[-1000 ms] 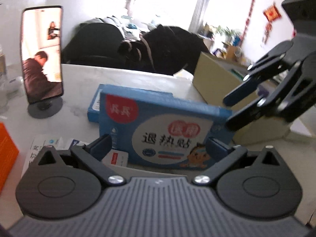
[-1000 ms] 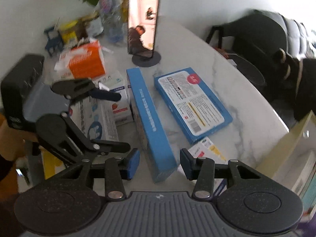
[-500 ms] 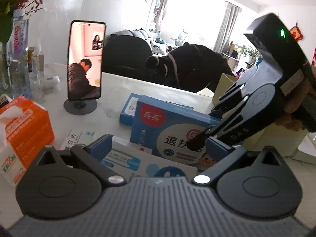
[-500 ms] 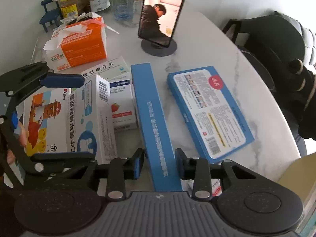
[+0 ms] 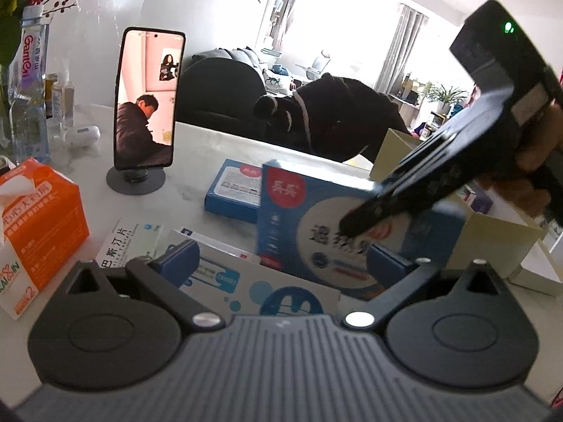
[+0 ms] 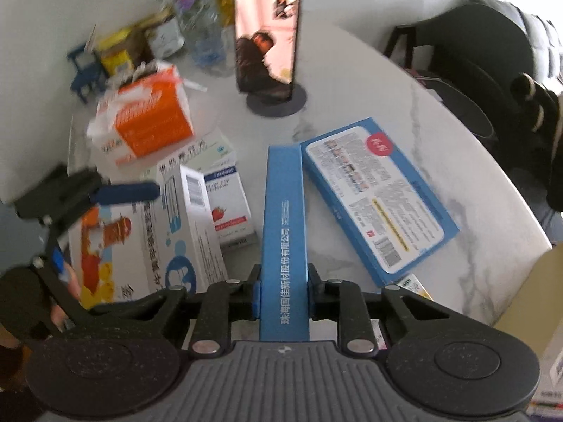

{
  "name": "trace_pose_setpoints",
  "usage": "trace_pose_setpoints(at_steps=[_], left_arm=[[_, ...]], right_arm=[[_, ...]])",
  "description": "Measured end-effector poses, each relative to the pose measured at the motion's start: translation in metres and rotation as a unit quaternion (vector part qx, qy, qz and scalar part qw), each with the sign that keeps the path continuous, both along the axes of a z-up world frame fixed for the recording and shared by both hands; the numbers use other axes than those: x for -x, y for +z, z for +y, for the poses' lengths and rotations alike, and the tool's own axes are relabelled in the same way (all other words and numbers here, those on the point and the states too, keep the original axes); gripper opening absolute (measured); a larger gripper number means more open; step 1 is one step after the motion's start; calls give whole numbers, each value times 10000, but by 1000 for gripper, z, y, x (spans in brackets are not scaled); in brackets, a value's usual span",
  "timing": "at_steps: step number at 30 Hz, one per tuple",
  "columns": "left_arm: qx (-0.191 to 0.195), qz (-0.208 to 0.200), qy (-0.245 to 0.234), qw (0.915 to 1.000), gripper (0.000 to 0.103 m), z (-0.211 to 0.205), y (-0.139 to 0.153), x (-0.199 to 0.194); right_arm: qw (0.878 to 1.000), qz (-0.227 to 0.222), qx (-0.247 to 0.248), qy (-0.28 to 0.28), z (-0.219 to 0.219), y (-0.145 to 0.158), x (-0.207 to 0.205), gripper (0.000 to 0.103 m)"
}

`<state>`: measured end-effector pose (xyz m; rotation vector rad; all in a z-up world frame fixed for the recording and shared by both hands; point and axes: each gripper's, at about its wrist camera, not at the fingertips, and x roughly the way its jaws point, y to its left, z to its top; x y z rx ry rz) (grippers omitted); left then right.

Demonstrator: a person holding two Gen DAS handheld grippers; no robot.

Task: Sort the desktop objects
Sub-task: 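Carry the blue box with the right gripper over the cardboard box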

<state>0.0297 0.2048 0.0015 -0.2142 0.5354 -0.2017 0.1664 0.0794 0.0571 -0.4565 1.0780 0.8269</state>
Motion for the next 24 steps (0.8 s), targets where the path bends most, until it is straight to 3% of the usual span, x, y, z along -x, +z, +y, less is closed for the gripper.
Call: trace_pose_setpoints(at_steps=[5,14,24], left_arm=[[106,48,-35,9999,103,-2,-2,-3],[99,57,-154,9998,103,-10,-1,-5],[77,76,-203,9997,103,-15,0,-5]], right_arm=[[9986,61,-326,-420,-26,22,-10,25],[9928,-236,-719,-925,-70,67,-19,25],[9717,-852,-1084,-1917,-137,119,-41,25]])
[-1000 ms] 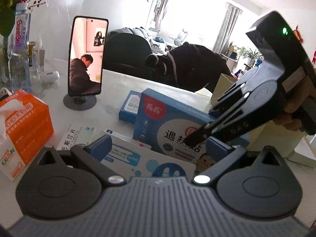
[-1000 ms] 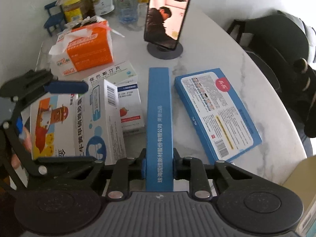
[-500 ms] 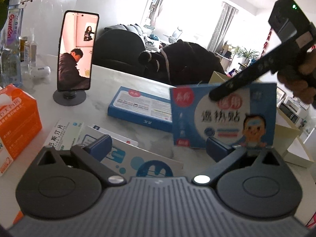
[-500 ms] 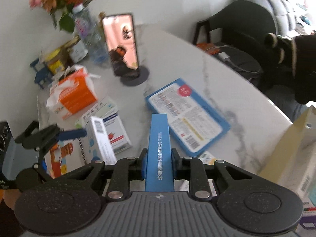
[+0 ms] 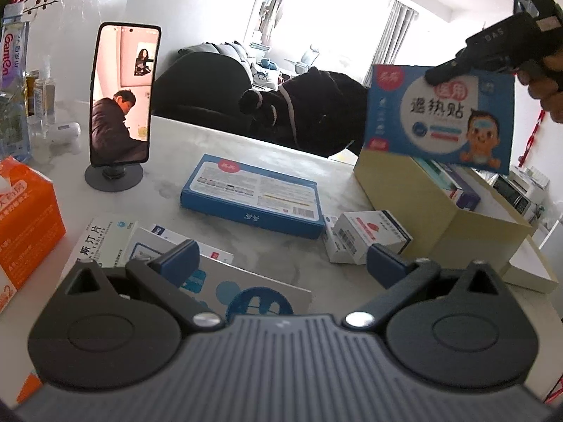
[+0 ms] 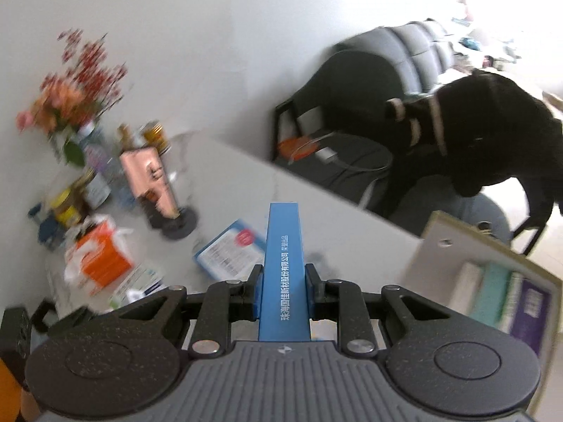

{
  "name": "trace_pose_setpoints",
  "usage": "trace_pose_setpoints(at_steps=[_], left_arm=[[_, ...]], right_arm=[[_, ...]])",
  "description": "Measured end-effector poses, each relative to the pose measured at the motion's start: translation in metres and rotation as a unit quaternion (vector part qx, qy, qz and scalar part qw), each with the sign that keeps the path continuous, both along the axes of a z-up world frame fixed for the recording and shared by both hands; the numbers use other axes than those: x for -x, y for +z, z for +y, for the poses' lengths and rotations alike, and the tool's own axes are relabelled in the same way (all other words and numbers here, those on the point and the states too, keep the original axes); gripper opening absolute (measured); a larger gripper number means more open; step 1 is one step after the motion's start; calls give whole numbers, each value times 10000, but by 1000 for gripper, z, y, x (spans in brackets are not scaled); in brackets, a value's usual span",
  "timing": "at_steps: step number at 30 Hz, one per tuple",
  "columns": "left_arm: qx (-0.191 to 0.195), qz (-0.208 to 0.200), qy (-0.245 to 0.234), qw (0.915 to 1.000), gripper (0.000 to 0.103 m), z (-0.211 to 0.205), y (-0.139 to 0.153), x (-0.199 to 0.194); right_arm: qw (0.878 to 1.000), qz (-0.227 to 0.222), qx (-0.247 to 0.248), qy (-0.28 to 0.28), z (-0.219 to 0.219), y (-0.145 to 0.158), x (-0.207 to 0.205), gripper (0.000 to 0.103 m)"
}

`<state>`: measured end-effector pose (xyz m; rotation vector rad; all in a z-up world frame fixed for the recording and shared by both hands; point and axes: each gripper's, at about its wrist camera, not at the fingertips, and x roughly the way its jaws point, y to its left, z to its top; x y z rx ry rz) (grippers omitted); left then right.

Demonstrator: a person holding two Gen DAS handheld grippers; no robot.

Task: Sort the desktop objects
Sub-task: 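Carry the blue box with the right gripper over the cardboard box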

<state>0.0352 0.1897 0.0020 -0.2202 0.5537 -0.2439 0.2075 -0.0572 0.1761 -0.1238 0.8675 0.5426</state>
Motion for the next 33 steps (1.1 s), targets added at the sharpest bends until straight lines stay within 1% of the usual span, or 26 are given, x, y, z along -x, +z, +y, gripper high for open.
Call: trace_pose_setpoints(at_steps=[4,7,14,17,21,23,31,33], left_arm=[[-7,-5,-43,10000,103,-3,1,-1],[-25,-15,-73,10000,103,-5,2,-1],[-31,11,-57,10000,103,-6,1,-2],[-11,31,-66,10000,103,-6,0,-3],[21,68,-105,9999,103,-10,-1,-5],[-5,65,-139,9999,103,-12,-1,-5],[-73,110,-118,9998,103,-11,-1,-3],[-71,125,-103,9998,103,-10,-2,-3]], right_arm=[[9991,-75,-105,-415,-30,6,-9,25],[9970,-116,-140,-759,-49,4,-17,25],[9901,-150,-184,-1380,-86,-9,-30,25],[9870,-104,-279,-1577,-98,-17,-35,25],[9819,-34,-305,-1870,-104,-33,-45,25],[9781,37,-399,-2041,-106,-45,-51,25],[9569,388,-857,-2747,-106,-100,-76,25],[9520,443,-897,-2893,-104,-112,-80,25]])
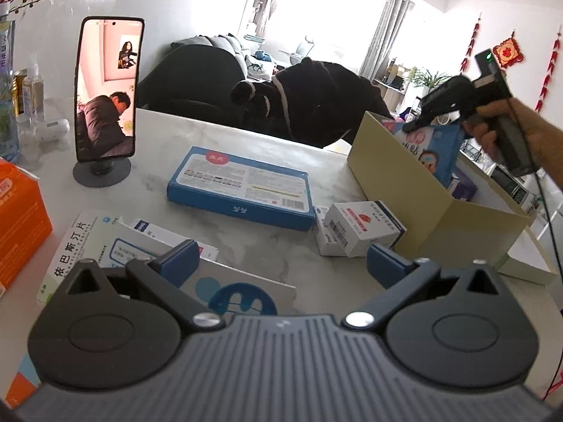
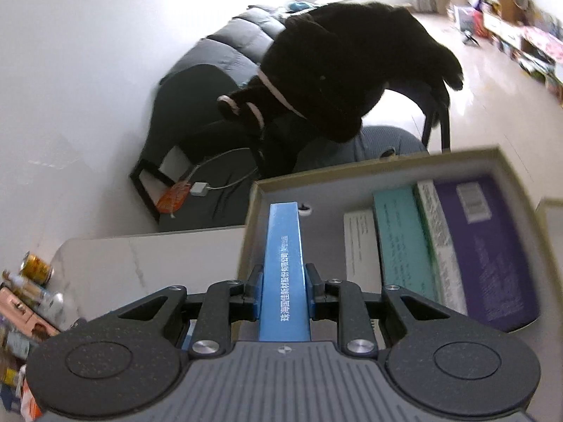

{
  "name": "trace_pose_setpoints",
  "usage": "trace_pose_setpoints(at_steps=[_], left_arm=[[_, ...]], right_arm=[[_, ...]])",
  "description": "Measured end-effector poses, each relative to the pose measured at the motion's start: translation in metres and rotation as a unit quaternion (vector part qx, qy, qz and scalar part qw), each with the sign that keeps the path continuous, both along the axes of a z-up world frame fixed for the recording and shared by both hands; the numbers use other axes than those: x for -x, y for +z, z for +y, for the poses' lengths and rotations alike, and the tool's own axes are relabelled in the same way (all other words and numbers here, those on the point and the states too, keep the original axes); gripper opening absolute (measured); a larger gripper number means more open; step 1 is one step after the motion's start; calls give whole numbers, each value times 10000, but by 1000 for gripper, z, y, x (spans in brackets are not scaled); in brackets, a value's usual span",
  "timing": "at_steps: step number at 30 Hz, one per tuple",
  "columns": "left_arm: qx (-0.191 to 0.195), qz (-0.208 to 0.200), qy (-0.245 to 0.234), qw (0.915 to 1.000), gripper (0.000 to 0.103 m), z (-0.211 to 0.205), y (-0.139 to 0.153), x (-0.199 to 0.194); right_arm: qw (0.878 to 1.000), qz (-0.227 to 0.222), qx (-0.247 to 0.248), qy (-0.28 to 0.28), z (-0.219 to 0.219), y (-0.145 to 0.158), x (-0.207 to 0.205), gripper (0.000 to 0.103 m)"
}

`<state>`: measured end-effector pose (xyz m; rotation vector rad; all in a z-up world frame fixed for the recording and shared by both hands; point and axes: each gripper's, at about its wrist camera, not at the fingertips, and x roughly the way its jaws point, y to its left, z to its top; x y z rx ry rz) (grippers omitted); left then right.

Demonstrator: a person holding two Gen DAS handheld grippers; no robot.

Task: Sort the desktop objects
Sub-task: 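Lower the blue box into the cardboard box beside the other boxes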

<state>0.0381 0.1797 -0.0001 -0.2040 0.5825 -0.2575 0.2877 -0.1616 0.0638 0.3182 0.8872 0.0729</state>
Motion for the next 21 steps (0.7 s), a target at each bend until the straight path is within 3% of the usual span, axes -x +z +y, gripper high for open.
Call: trace_pose_setpoints(at_steps=[8,14,21], left_arm=[[33,21,-25,10000,103,-3,-2,-2],[-11,-9,-98,10000,103,-9,-1,-1],[-12,14,-90,10000,103,-8,-1,0]], right_arm=[[9993,-54,-207,-306,0,-13,0,27],[9981,382,-485,-84,4,-25,4,30],[9979,295,-495,300,5,-19,9,33]])
